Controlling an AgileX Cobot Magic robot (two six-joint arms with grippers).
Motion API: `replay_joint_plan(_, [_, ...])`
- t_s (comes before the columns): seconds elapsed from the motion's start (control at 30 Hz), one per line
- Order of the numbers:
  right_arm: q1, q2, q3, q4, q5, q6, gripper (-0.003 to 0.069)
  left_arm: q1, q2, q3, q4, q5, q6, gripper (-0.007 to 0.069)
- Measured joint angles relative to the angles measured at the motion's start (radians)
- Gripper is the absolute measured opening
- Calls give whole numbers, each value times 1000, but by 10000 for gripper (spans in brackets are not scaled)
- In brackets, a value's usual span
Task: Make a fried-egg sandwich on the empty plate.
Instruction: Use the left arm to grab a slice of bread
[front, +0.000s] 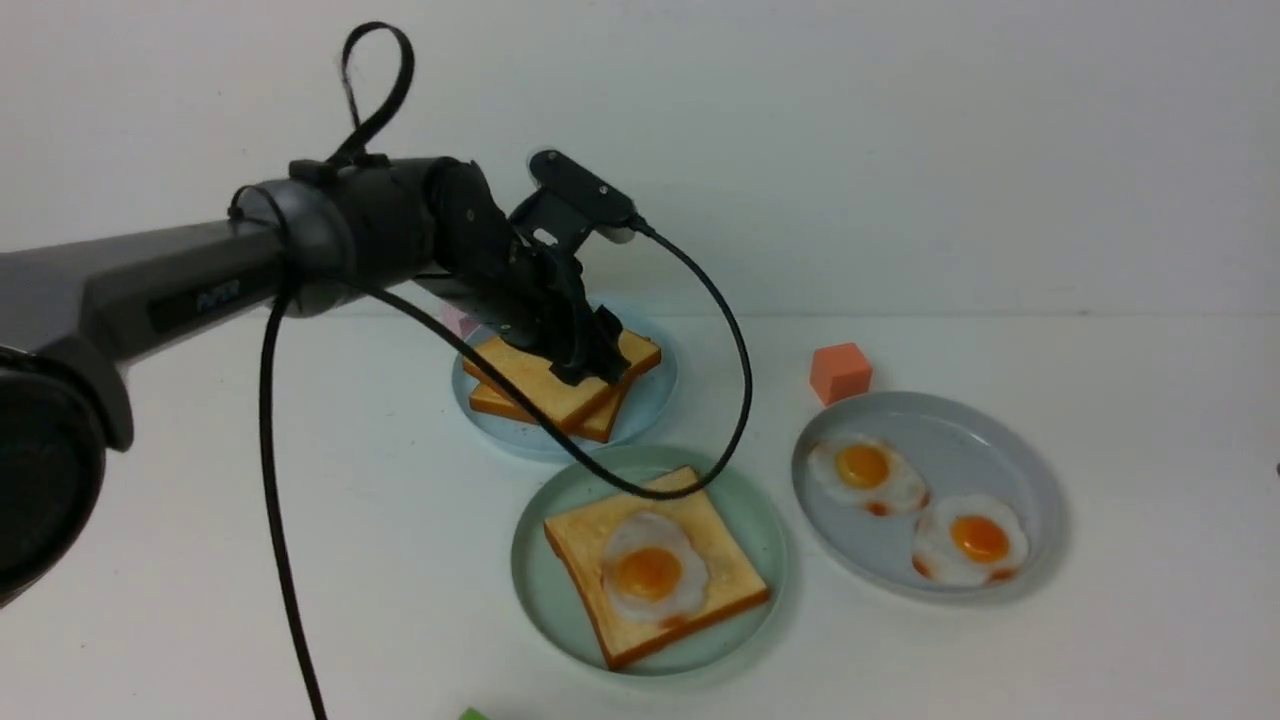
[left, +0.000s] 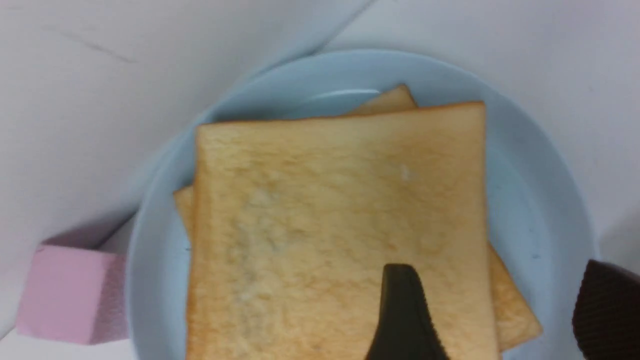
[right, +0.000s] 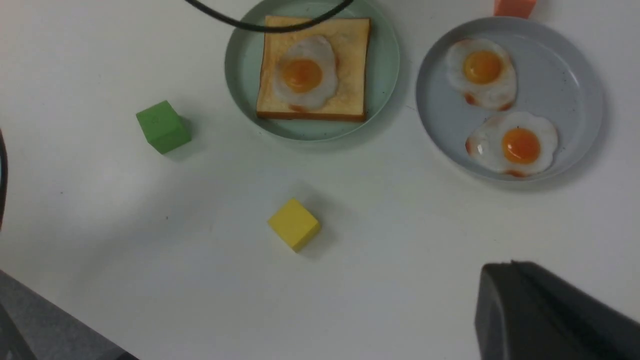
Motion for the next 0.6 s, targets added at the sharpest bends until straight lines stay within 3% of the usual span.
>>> replay_joint_plan(0.3, [0,0,0,-1,2,0,18,-19,34,0,149,-21,-144,451])
replay_joint_plan(0.6, [0,0,0,-1,2,0,24,-15,93,0,214,-62,-180,451])
